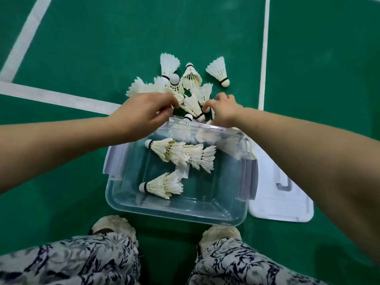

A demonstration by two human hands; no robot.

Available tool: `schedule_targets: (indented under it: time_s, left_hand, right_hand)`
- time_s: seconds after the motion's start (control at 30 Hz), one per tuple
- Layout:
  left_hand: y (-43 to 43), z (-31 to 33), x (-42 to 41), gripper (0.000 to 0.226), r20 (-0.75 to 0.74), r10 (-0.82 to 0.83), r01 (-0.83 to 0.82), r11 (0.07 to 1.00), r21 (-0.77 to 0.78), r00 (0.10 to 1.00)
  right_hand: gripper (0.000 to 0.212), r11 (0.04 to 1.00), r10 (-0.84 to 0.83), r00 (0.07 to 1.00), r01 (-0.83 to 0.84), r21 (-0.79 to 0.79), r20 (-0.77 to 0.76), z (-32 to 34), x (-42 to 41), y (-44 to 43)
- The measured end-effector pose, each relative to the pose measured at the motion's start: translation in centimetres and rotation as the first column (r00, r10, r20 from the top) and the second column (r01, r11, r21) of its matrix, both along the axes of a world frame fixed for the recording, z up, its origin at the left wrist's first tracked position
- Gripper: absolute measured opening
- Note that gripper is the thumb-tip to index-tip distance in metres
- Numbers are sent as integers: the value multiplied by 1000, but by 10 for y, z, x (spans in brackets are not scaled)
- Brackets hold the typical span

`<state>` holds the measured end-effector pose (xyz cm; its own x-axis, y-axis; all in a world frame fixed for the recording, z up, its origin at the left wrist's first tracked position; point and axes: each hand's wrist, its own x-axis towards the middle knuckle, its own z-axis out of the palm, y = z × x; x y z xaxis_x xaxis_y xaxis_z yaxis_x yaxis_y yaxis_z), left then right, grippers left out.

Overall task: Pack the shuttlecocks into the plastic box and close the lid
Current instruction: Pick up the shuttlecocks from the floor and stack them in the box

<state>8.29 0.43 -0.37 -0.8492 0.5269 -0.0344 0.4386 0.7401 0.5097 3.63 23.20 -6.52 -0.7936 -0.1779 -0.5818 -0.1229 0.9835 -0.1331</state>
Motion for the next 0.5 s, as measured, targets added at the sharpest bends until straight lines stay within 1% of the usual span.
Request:
schedule_targets:
  time_s: [0.07,0.13,0.17,0.23,0.33,0.37,0.5]
  left_hand:
    - [-1,-2,2,35,11,4,-4,1000,5,1000]
    - [-2,-3,6,35,28,4,-5,1000,5,1000]
    - [-2,-3,7,35,33,3,-3,1000,2,999]
    - [-1,-2,9,34,42,2,-2,1000,-3,999]
    - [-1,1,12,36,47,0,0,1000,-8,999]
    - [-1,2,12,37,47,-1,1,1000,-8,999]
    - [-1,2,14,37,49,-9,9,1000,-5,999]
  right_hand:
    - [39,1000,11,1000,-11,4,-29,0,2,-1]
    - [27,999,49,999,-49,18,-17,0,2,-2]
    - [25,997,75,997,-75,28,-6,0,2,-2]
    - [26,991,121,992,-122,50,22,1,2,-3]
    - [38,985,155,985,-161,68,80,3,1,0]
    - [39,980,173,981,-181,86,92,5,2,1]
    - [36,954,233,968,-246,171,91,11,2,0]
